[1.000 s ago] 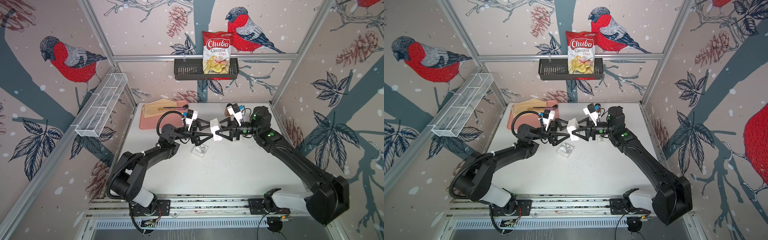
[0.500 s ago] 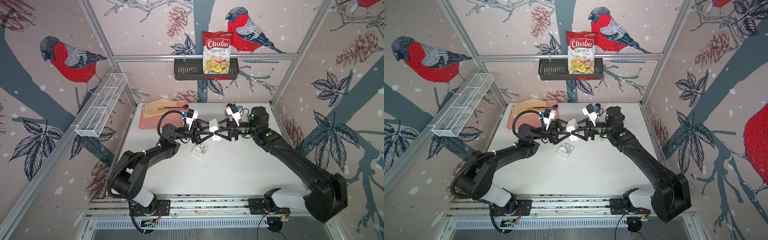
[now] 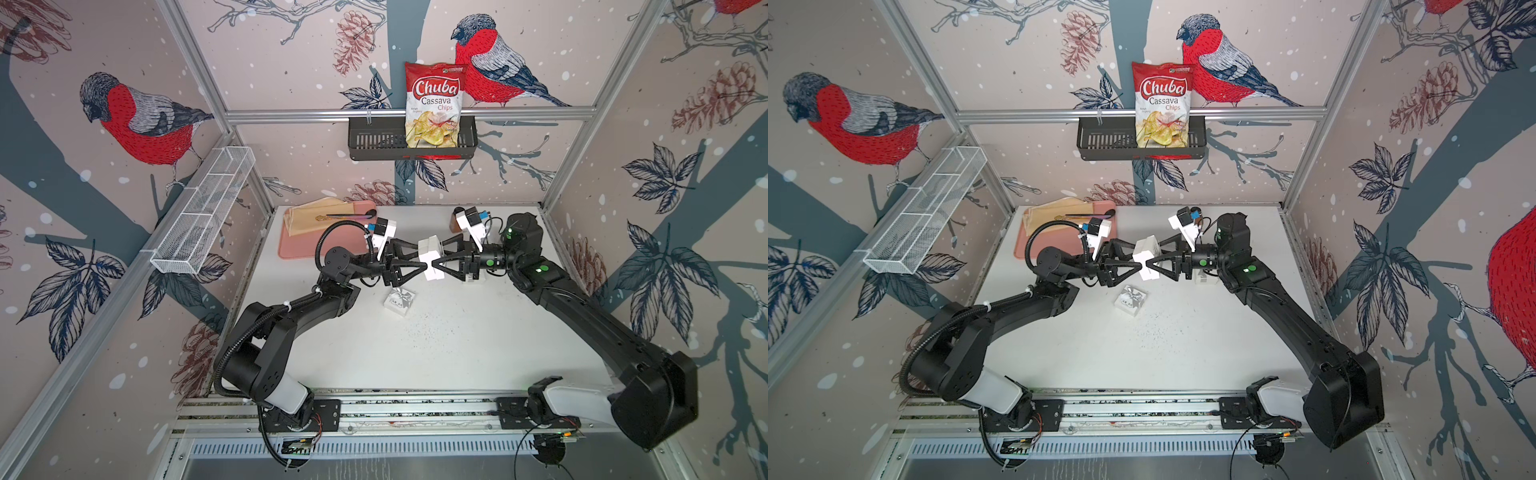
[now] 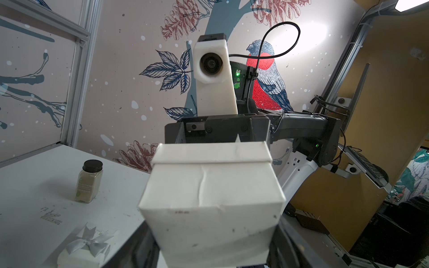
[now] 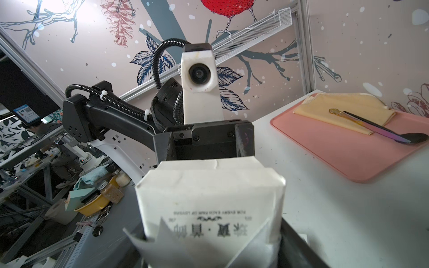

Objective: Take the necklace out of the lift-off lid jewelry box
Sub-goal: Open the lid on the jewelry box, then place the lid at the center of the board.

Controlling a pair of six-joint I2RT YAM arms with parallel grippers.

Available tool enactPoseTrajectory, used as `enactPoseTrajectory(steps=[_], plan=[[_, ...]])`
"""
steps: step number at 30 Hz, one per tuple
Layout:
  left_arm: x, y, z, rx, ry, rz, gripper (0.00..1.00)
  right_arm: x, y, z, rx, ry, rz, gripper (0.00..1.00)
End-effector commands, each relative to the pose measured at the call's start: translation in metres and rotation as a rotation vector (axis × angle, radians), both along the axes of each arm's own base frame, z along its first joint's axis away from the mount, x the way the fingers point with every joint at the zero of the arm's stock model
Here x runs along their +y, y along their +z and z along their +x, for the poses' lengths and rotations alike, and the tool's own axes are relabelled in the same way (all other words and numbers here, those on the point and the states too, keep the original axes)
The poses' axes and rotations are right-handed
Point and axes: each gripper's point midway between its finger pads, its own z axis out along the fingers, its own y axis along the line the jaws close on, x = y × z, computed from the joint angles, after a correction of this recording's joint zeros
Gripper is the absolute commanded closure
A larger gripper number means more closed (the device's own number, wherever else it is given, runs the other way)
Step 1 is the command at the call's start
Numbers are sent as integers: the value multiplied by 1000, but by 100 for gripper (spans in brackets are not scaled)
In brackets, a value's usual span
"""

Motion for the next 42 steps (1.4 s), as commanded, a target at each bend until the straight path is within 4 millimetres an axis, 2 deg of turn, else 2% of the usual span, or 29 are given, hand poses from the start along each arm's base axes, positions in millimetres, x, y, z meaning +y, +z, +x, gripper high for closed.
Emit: enactPoseTrajectory(steps=[1, 6, 10, 14, 18, 19, 24, 27, 31, 35, 42], plan=[[3, 10, -6, -64, 0, -21, 32, -8, 8, -1, -37, -22, 12, 26], [5, 12, -7, -84, 14, -14, 31, -23, 6, 6, -30, -89, 8, 26], [6, 12, -8, -92, 22, -6, 31, -36, -14, 25, 39, -227, -44, 26], [7, 14, -8, -101, 30, -9, 30, -47, -52, 46, 153, -362, -148, 26], [7, 14, -5, -105, 29, -9, 30, -58, -102, 59, 289, -465, -273, 27], [7, 15, -4, -104, 32, -9, 30, -59, -120, 62, 336, -479, -310, 27], [7, 16, -3, -112, 30, -9, 30, -75, -192, 67, 507, -577, -486, 28], [7, 16, -2, -116, 33, -7, 29, -78, -222, 69, 565, -602, -569, 28], [7, 17, 0, -115, 33, -6, 29, -80, -253, 73, 616, -644, -666, 28], [7, 17, -2, -119, 28, -2, 29, -92, -279, 76, 630, -720, -802, 27], [7, 17, -1, -125, 30, 6, 28, -117, -301, 81, 625, -851, -948, 25]])
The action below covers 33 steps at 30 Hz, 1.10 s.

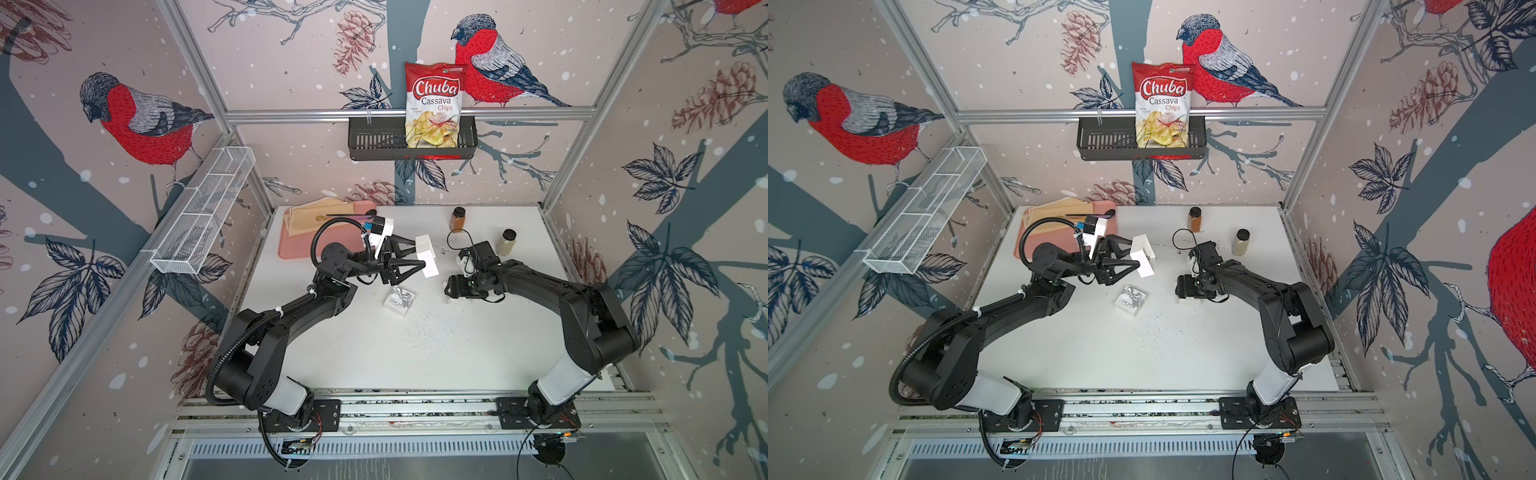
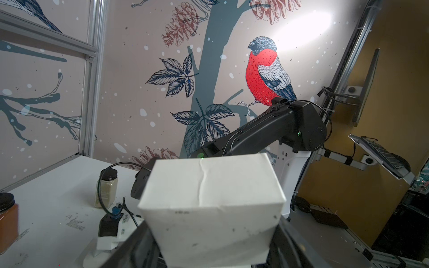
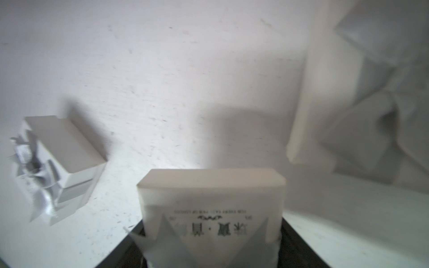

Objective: Take the necklace out of the lift-off lid jewelry box
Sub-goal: Place the lid at the center of the board, then place the jewelry box at the center of the board.

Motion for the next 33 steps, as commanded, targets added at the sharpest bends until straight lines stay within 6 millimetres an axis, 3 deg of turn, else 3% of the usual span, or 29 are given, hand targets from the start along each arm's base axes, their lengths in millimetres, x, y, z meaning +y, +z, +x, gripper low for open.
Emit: enactPoseTrajectory(steps=[1, 7, 15, 17, 21, 26, 31, 33], plan=[[2, 7, -3, -42, -7, -7, 28, -23, -9, 4, -2, -73, -133, 25], [4, 6, -6, -45, -14, -7, 28, -30, -7, 5, -3, -75, -179, 19], [6, 9, -11, -63, -27, -14, 28, -13, 30, 14, -90, -21, -14, 17], [7, 10, -14, -71, -38, -16, 28, -2, 56, 17, -174, 28, 70, 21], [9, 13, -20, -89, -64, -23, 28, 31, 139, 11, -413, 211, 364, 32], [9, 14, -24, -92, -83, -15, 28, 52, 244, -30, -680, 474, 684, 38], [10, 14, -27, -98, -93, -7, 28, 57, 286, -57, -756, 646, 810, 60], [9, 14, -26, -97, -95, -3, 28, 62, 295, -66, -757, 698, 846, 61]])
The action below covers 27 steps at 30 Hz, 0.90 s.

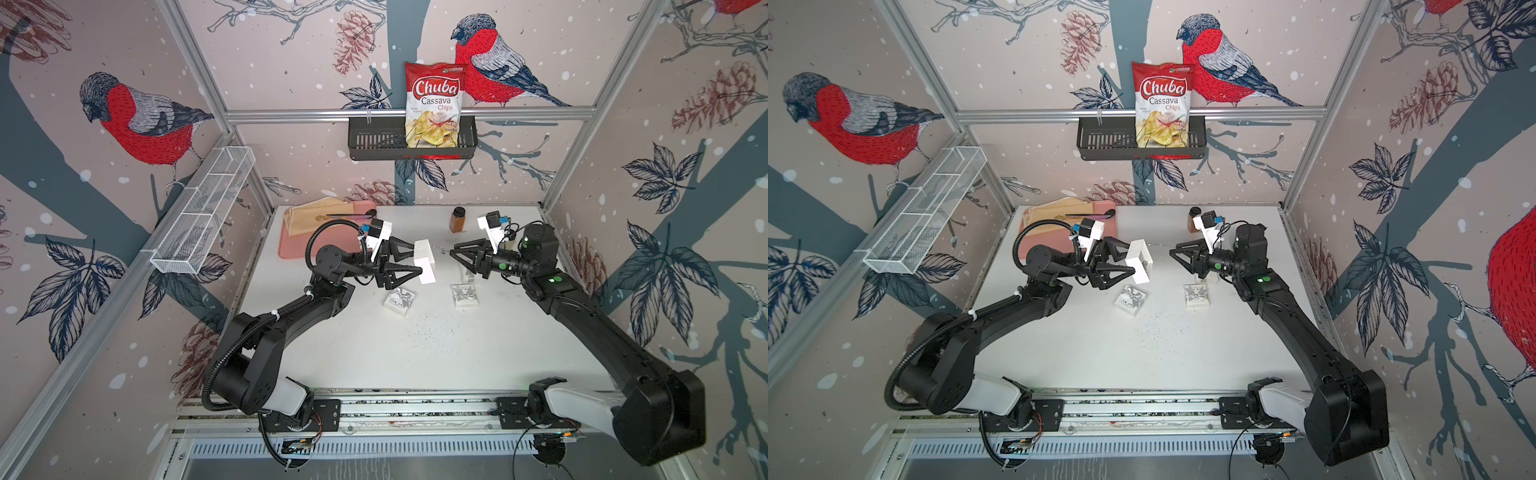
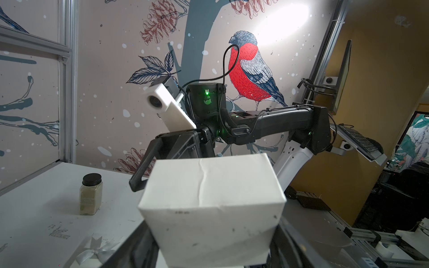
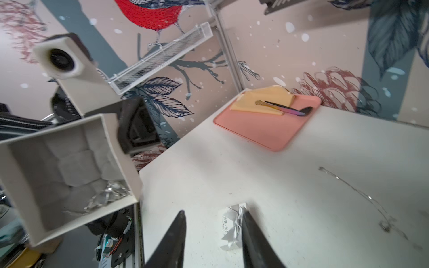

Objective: Take the necklace out of the lift-off lid jewelry box
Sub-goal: Place the jewelry box at the center of the board.

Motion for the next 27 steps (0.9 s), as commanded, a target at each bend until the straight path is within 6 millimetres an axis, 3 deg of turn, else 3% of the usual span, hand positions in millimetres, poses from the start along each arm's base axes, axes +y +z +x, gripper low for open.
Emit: enactPoseTrajectory(steps=[1, 9, 25, 27], plan=[[2, 8, -5, -47, -14, -12, 28, 13, 29, -29, -90, 192, 70, 61], [3, 8, -7, -47, -15, -10, 28, 32, 32, -42, -116, 253, 55, 66], [3, 7, -11, -55, -22, -6, 28, 52, 33, -41, -132, 268, 29, 72], [3, 7, -11, -59, -24, -5, 28, 54, 25, -35, -110, 264, 20, 73]])
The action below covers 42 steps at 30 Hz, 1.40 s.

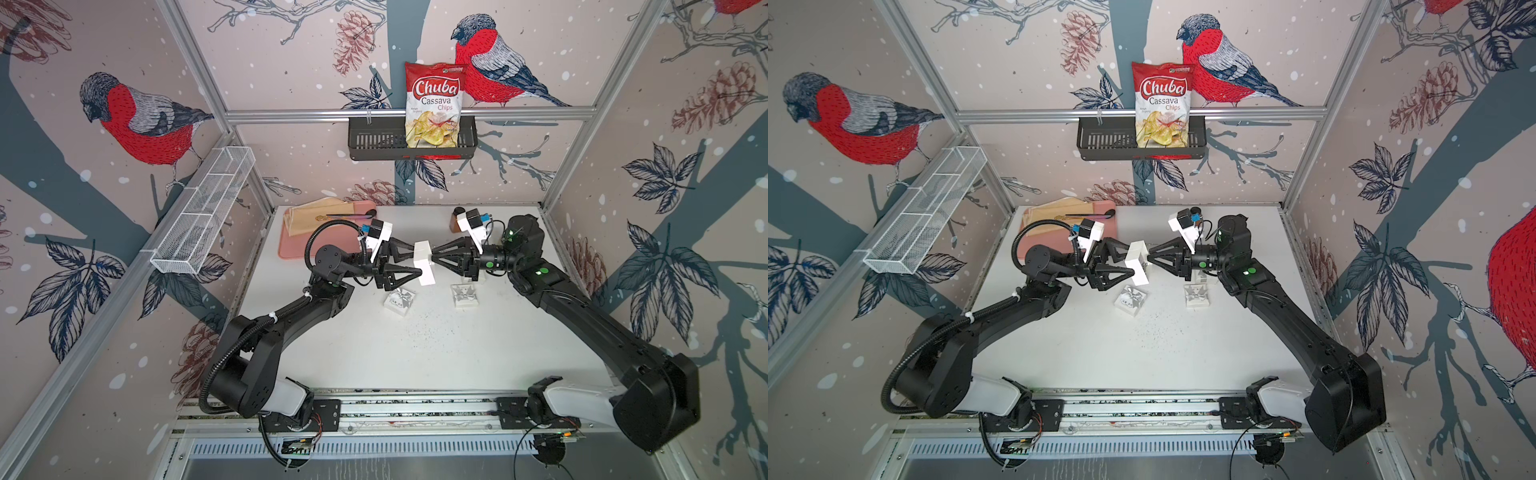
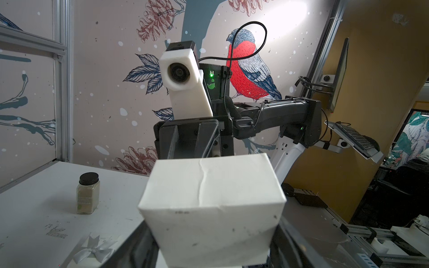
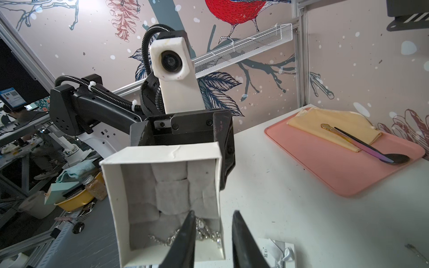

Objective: Take the necklace out of the lift-off lid jewelry box
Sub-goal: Place the jewelry box at the center of the board.

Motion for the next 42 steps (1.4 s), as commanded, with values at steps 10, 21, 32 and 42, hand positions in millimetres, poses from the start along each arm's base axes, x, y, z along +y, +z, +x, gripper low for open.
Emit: enactPoseTrajectory(steps=[10, 21, 32, 42], plan=[[1, 4, -7, -58, -17, -9, 28, 8, -11, 6, 1, 10, -31, 79], [0, 2, -3, -48, -4, -1, 23, 6, -13, 3, -6, 16, -42, 100], [2, -1, 7, -54, 78, 34, 14, -26, -29, 46, 15, -333, -164, 100], [25, -17, 74, -2, 515, 175, 14, -64, -99, 93, 175, -675, -419, 100]])
